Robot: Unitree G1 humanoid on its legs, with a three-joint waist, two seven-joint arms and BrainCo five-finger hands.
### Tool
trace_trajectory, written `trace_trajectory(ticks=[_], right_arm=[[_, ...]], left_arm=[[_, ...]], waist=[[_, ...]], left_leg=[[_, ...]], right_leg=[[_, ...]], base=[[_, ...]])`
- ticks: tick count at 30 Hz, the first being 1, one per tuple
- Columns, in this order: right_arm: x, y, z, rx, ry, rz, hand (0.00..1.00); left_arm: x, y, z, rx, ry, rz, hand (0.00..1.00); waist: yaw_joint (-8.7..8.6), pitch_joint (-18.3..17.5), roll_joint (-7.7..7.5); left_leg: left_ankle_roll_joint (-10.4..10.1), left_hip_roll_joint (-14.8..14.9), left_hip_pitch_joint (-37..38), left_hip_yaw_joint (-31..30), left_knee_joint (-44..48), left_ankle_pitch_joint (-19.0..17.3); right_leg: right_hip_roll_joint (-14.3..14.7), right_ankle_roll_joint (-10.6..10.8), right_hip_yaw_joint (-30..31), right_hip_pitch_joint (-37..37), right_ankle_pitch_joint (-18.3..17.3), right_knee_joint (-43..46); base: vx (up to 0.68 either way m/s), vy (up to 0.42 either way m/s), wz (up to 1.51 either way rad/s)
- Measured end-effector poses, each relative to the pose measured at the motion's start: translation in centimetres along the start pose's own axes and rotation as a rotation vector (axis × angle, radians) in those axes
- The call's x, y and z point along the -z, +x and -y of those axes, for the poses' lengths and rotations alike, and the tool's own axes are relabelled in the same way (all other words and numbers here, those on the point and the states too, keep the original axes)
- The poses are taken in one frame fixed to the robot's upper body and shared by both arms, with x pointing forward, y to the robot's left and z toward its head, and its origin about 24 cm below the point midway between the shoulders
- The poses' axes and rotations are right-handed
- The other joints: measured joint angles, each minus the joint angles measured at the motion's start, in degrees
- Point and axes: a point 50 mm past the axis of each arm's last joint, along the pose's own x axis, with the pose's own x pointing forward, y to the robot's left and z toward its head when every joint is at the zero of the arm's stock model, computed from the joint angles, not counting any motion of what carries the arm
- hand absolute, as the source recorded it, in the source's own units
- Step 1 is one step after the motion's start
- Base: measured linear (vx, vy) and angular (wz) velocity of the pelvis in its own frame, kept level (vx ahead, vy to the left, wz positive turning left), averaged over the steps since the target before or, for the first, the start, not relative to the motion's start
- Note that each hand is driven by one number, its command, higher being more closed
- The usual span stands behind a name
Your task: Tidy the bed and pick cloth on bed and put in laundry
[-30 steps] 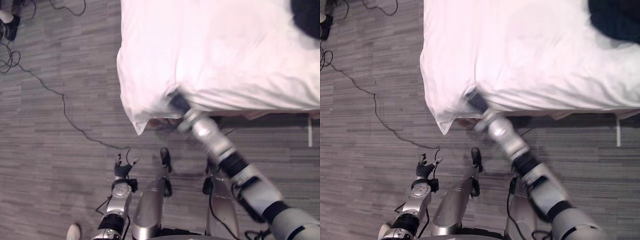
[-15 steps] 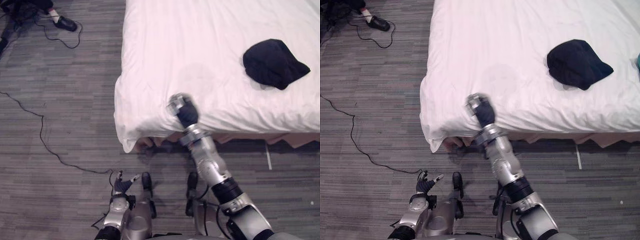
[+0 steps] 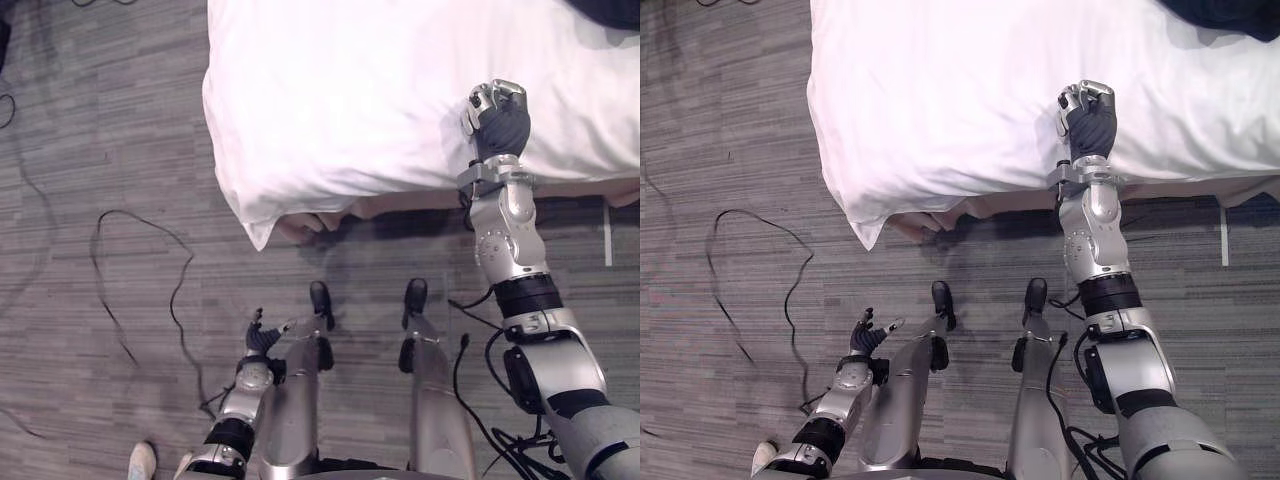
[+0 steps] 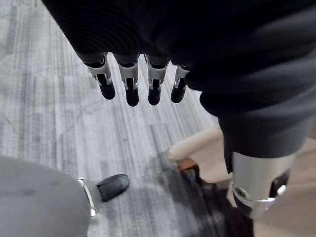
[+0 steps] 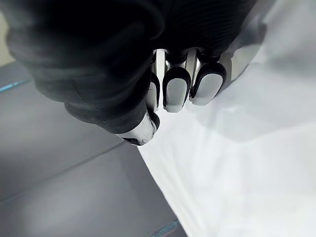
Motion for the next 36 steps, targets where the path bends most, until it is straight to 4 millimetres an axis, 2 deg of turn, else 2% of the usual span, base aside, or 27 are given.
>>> trace_trajectory(ticks=[1,2,3,4,5,6,7,9,10,11,12,14,16,18,22,25,27,28,29,30,32,33,34,35,36], right_arm=[[0.3,-0.3,1.0,0.038,-0.004,-0.016,1.00],[1.4,-1.5,3.5,0.140,-0.005,-0.064,1.00],[3.8,-4.3,7.1,0.290,-0.010,-0.162,1.00],[4.8,-5.7,8.4,0.349,-0.012,-0.204,1.00],[6.9,-9.1,10.8,0.450,-0.031,-0.302,1.00],[9.4,-14.1,13.0,0.566,-0.042,-0.433,1.00],[10.1,-16.1,13.8,0.614,-0.046,-0.479,1.00],[12.5,-25.7,17.0,0.839,-0.061,-0.700,1.00],[12.7,-27.7,17.5,0.884,-0.065,-0.742,1.00],[12.9,-31.3,18.2,0.966,-0.064,-0.816,1.00],[12.8,-34.3,18.6,1.031,-0.074,-0.876,0.00],[12.3,-40.9,18.6,1.146,-0.092,-1.027,0.00],[12.3,-44.2,17.7,1.163,-0.106,-1.140,0.00],[13.2,-45.6,16.0,1.129,-0.080,-1.217,0.00],[14.8,-45.4,13.8,0.986,-0.083,-1.312,0.00],[15.8,-44.3,13.3,0.900,-0.108,-1.345,0.00],[16.8,-43.7,12.6,0.852,-0.112,-1.383,0.00],[17.1,-43.6,12.3,0.835,-0.113,-1.398,0.00],[17.3,-43.7,12.1,0.829,-0.114,-1.414,0.00],[17.2,-43.6,12.3,0.825,-0.131,-1.411,0.00],[16.9,-43.8,12.8,0.825,-0.164,-1.426,0.00],[17.1,-44.0,12.4,0.807,-0.168,-1.448,0.00],[17.1,-44.1,12.3,0.789,-0.180,-1.459,0.00],[17.3,-44.0,12.0,0.748,-0.197,-1.474,0.00],[17.4,-43.6,12.0,0.726,-0.212,-1.472,0.00]], left_arm=[[-0.2,0.0,0.0,0.001,-0.003,0.006,0.00],[-0.4,0.0,0.1,0.001,-0.012,0.013,0.00],[-0.3,-0.1,0.2,-0.003,-0.026,0.009,0.00],[-0.2,-0.2,0.1,-0.005,-0.029,0.005,0.00],[0.3,-0.3,-0.1,-0.009,-0.026,-0.013,0.00],[1.3,-0.6,-0.7,-0.020,-0.030,-0.050,0.00],[1.7,-0.7,-0.9,-0.025,-0.031,-0.066,0.00],[4.1,-1.5,-2.4,-0.060,-0.006,-0.146,0.00],[4.7,-1.8,-2.7,-0.063,0.001,-0.168,0.00],[5.7,-2.2,-3.2,-0.069,0.015,-0.203,0.00],[6.4,-2.5,-3.5,-0.076,0.028,-0.225,0.00],[7.6,-2.9,-3.5,-0.051,0.063,-0.279,0.00],[8.4,-3.2,-3.3,-0.035,0.083,-0.311,0.00],[9.3,-3.8,-3.3,-0.016,0.110,-0.344,0.00],[10.7,-4.5,-3.0,0.034,0.170,-0.401,0.00],[11.8,-5.1,-3.2,0.062,0.250,-0.441,0.00],[12.1,-5.0,-3.9,0.069,0.306,-0.450,0.00],[12.2,-5.0,-4.3,0.073,0.324,-0.455,0.00],[12.3,-5.0,-4.6,0.079,0.352,-0.458,0.00],[12.2,-4.8,-4.2,0.102,0.382,-0.449,0.00],[11.6,-4.5,-2.9,0.146,0.394,-0.427,0.00],[11.7,-4.6,-2.8,0.148,0.386,-0.430,0.00],[11.7,-4.7,-2.7,0.148,0.380,-0.427,0.00],[11.8,-4.7,-2.7,0.142,0.372,-0.430,0.00],[11.8,-4.9,-2.5,0.138,0.355,-0.437,0.00]], waist=[[-0.02,0.1,-0.15],[0.01,0.4,-0.64],[-0.22,0.9,-1.51],[-0.43,1.2,-1.94],[-0.89,1.5,-2.84],[-1.75,1.7,-4.36],[-1.92,1.6,-4.83],[-5.36,-0.6,-7.21],[-5.87,-1.8,-7.66],[-6.82,-4.0,-8.15],[-7.61,-5.6,-8.50],[-7.96,-9.0,-8.71],[-8.54,-11.6,-8.67],[-9.64,-13.2,-8.85],[-9.89,-13.7,-8.74],[-10.85,-14.3,-7.64],[-10.96,-14.7,-6.65],[-10.95,-15.1,-7.33],[-10.92,-15.5,-7.99],[-11.27,-15.1,-6.91],[-11.73,-15.0,-5.77],[-11.31,-15.2,-6.26],[-11.01,-15.2,-6.21],[-10.63,-14.9,-6.26],[-10.29,-14.8,-5.81]], left_leg=[[0.1,0.3,0.3,0.0,0.7,-0.2],[0.1,0.8,1.5,0.2,1.4,-0.8],[0.0,1.2,3.9,0.9,1.5,-1.6],[0.1,1.4,5.1,1.5,1.3,-1.6],[0.1,1.5,8.1,2.5,-0.3,-1.7],[0.0,1.0,12.5,3.9,-3.2,-1.7],[0.0,0.7,14.2,4.4,-4.6,-1.6],[-0.9,-1.4,20.9,4.6,-10.2,-1.0],[-1.1,-1.8,21.9,4.7,-11.6,-0.9],[-1.3,-2.5,23.9,4.8,-14.1,-0.7],[-1.6,-3.0,25.7,4.8,-15.9,-0.5],[-2.0,-3.6,29.8,5.1,-18.9,-0.3],[-2.0,-3.7,32.3,5.8,-20.0,-0.3],[-1.9,-3.8,34.8,7.2,-20.1,-0.4],[-2.3,-4.2,39.3,12.5,-19.7,-2.2],[-3.4,-2.8,40.2,18.7,-19.5,-3.1],[-4.1,0.1,39.9,24.7,-17.8,-4.2],[-5.0,0.5,40.3,27.1,-16.8,-4.5],[-5.8,0.9,41.5,30.3,-15.6,-4.8],[-6.3,1.9,43.5,33.2,-15.3,-4.5],[-6.9,4.1,45.7,36.8,-10.6,-4.8],[-7.5,9.1,44.8,36.9,2.8,-5.4],[-6.0,12.3,43.7,34.8,11.1,-4.4],[-0.8,16.2,39.9,27.8,23.4,-4.0],[0.8,16.6,36.7,21.7,29.5,-6.9]], right_leg=[[0.2,0.0,0.0,0.7,0.0,-0.1],[0.5,0.0,-0.2,2.4,0.0,-0.6],[0.6,0.3,-0.2,5.0,-0.3,-1.1],[0.5,0.7,-0.3,6.2,-0.6,-1.5],[0.5,0.9,-0.6,9.0,-0.7,-3.0],[0.4,1.0,-0.5,12.8,-0.7,-5.2],[0.3,1.2,-0.4,14.2,-0.7,-6.2],[-0.3,1.8,0.1,19.2,-0.2,-8.9],[-0.4,1.9,0.2,19.6,-0.2,-9.2],[-0.5,2.0,0.3,20.7,-0.1,-10.2],[-0.5,2.0,0.5,22.0,-0.1,-10.9],[-0.1,2.1,1.4,25.0,-0.2,-11.8],[0.1,2.7,2.0,26.6,-1.1,-11.6],[0.3,2.8,3.3,28.0,-2.0,-10.9],[0.6,2.4,5.4,27.2,-4.1,-7.3],[-4.5,-2.2,-13.5,25.9,-7.3,-5.4],[-9.3,-5.6,-35.5,26.1,-9.5,-2.2],[-10.6,-5.9,-40.1,26.4,-9.3,-0.8],[-11.1,-5.8,-42.9,26.7,-6.0,0.1],[-8.9,-4.5,-39.8,26.2,-5.8,-0.1],[-5.9,-4.0,-34.5,25.7,-6.7,-0.8],[-3.9,-4.4,-29.3,26.4,-7.2,-1.9],[-2.3,-4.7,-26.7,27.2,-7.2,-3.3],[0.3,-5.9,-22.6,28.1,-7.4,-5.2],[1.1,-6.2,-20.0,28.4,-7.3,-5.9]], base=[[-0.06,-0.043,-0.14],[-0.01,-0.011,-0.14],[0.00,-0.004,-0.13],[0.04,0.006,-0.15],[0.09,0.020,-0.24],[0.09,0.018,-0.27],[0.11,0.027,-0.25],[0.13,0.047,-0.15],[0.13,0.045,-0.12],[0.14,0.036,-0.13],[0.14,0.040,-0.17],[0.14,0.050,-0.24],[0.14,0.058,-0.23],[0.12,0.051,-0.32],[0.08,0.056,-0.62],[0.07,0.056,-0.96],[0.13,0.023,-1.51],[0.16,0.004,-1.73],[0.18,-0.056,-1.72],[0.23,-0.102,-1.67],[0.22,-0.155,-1.71],[0.19,-0.165,-1.86],[0.27,-0.220,-2.12],[0.21,-0.108,-1.74],[0.24,-0.039,-2.40]])
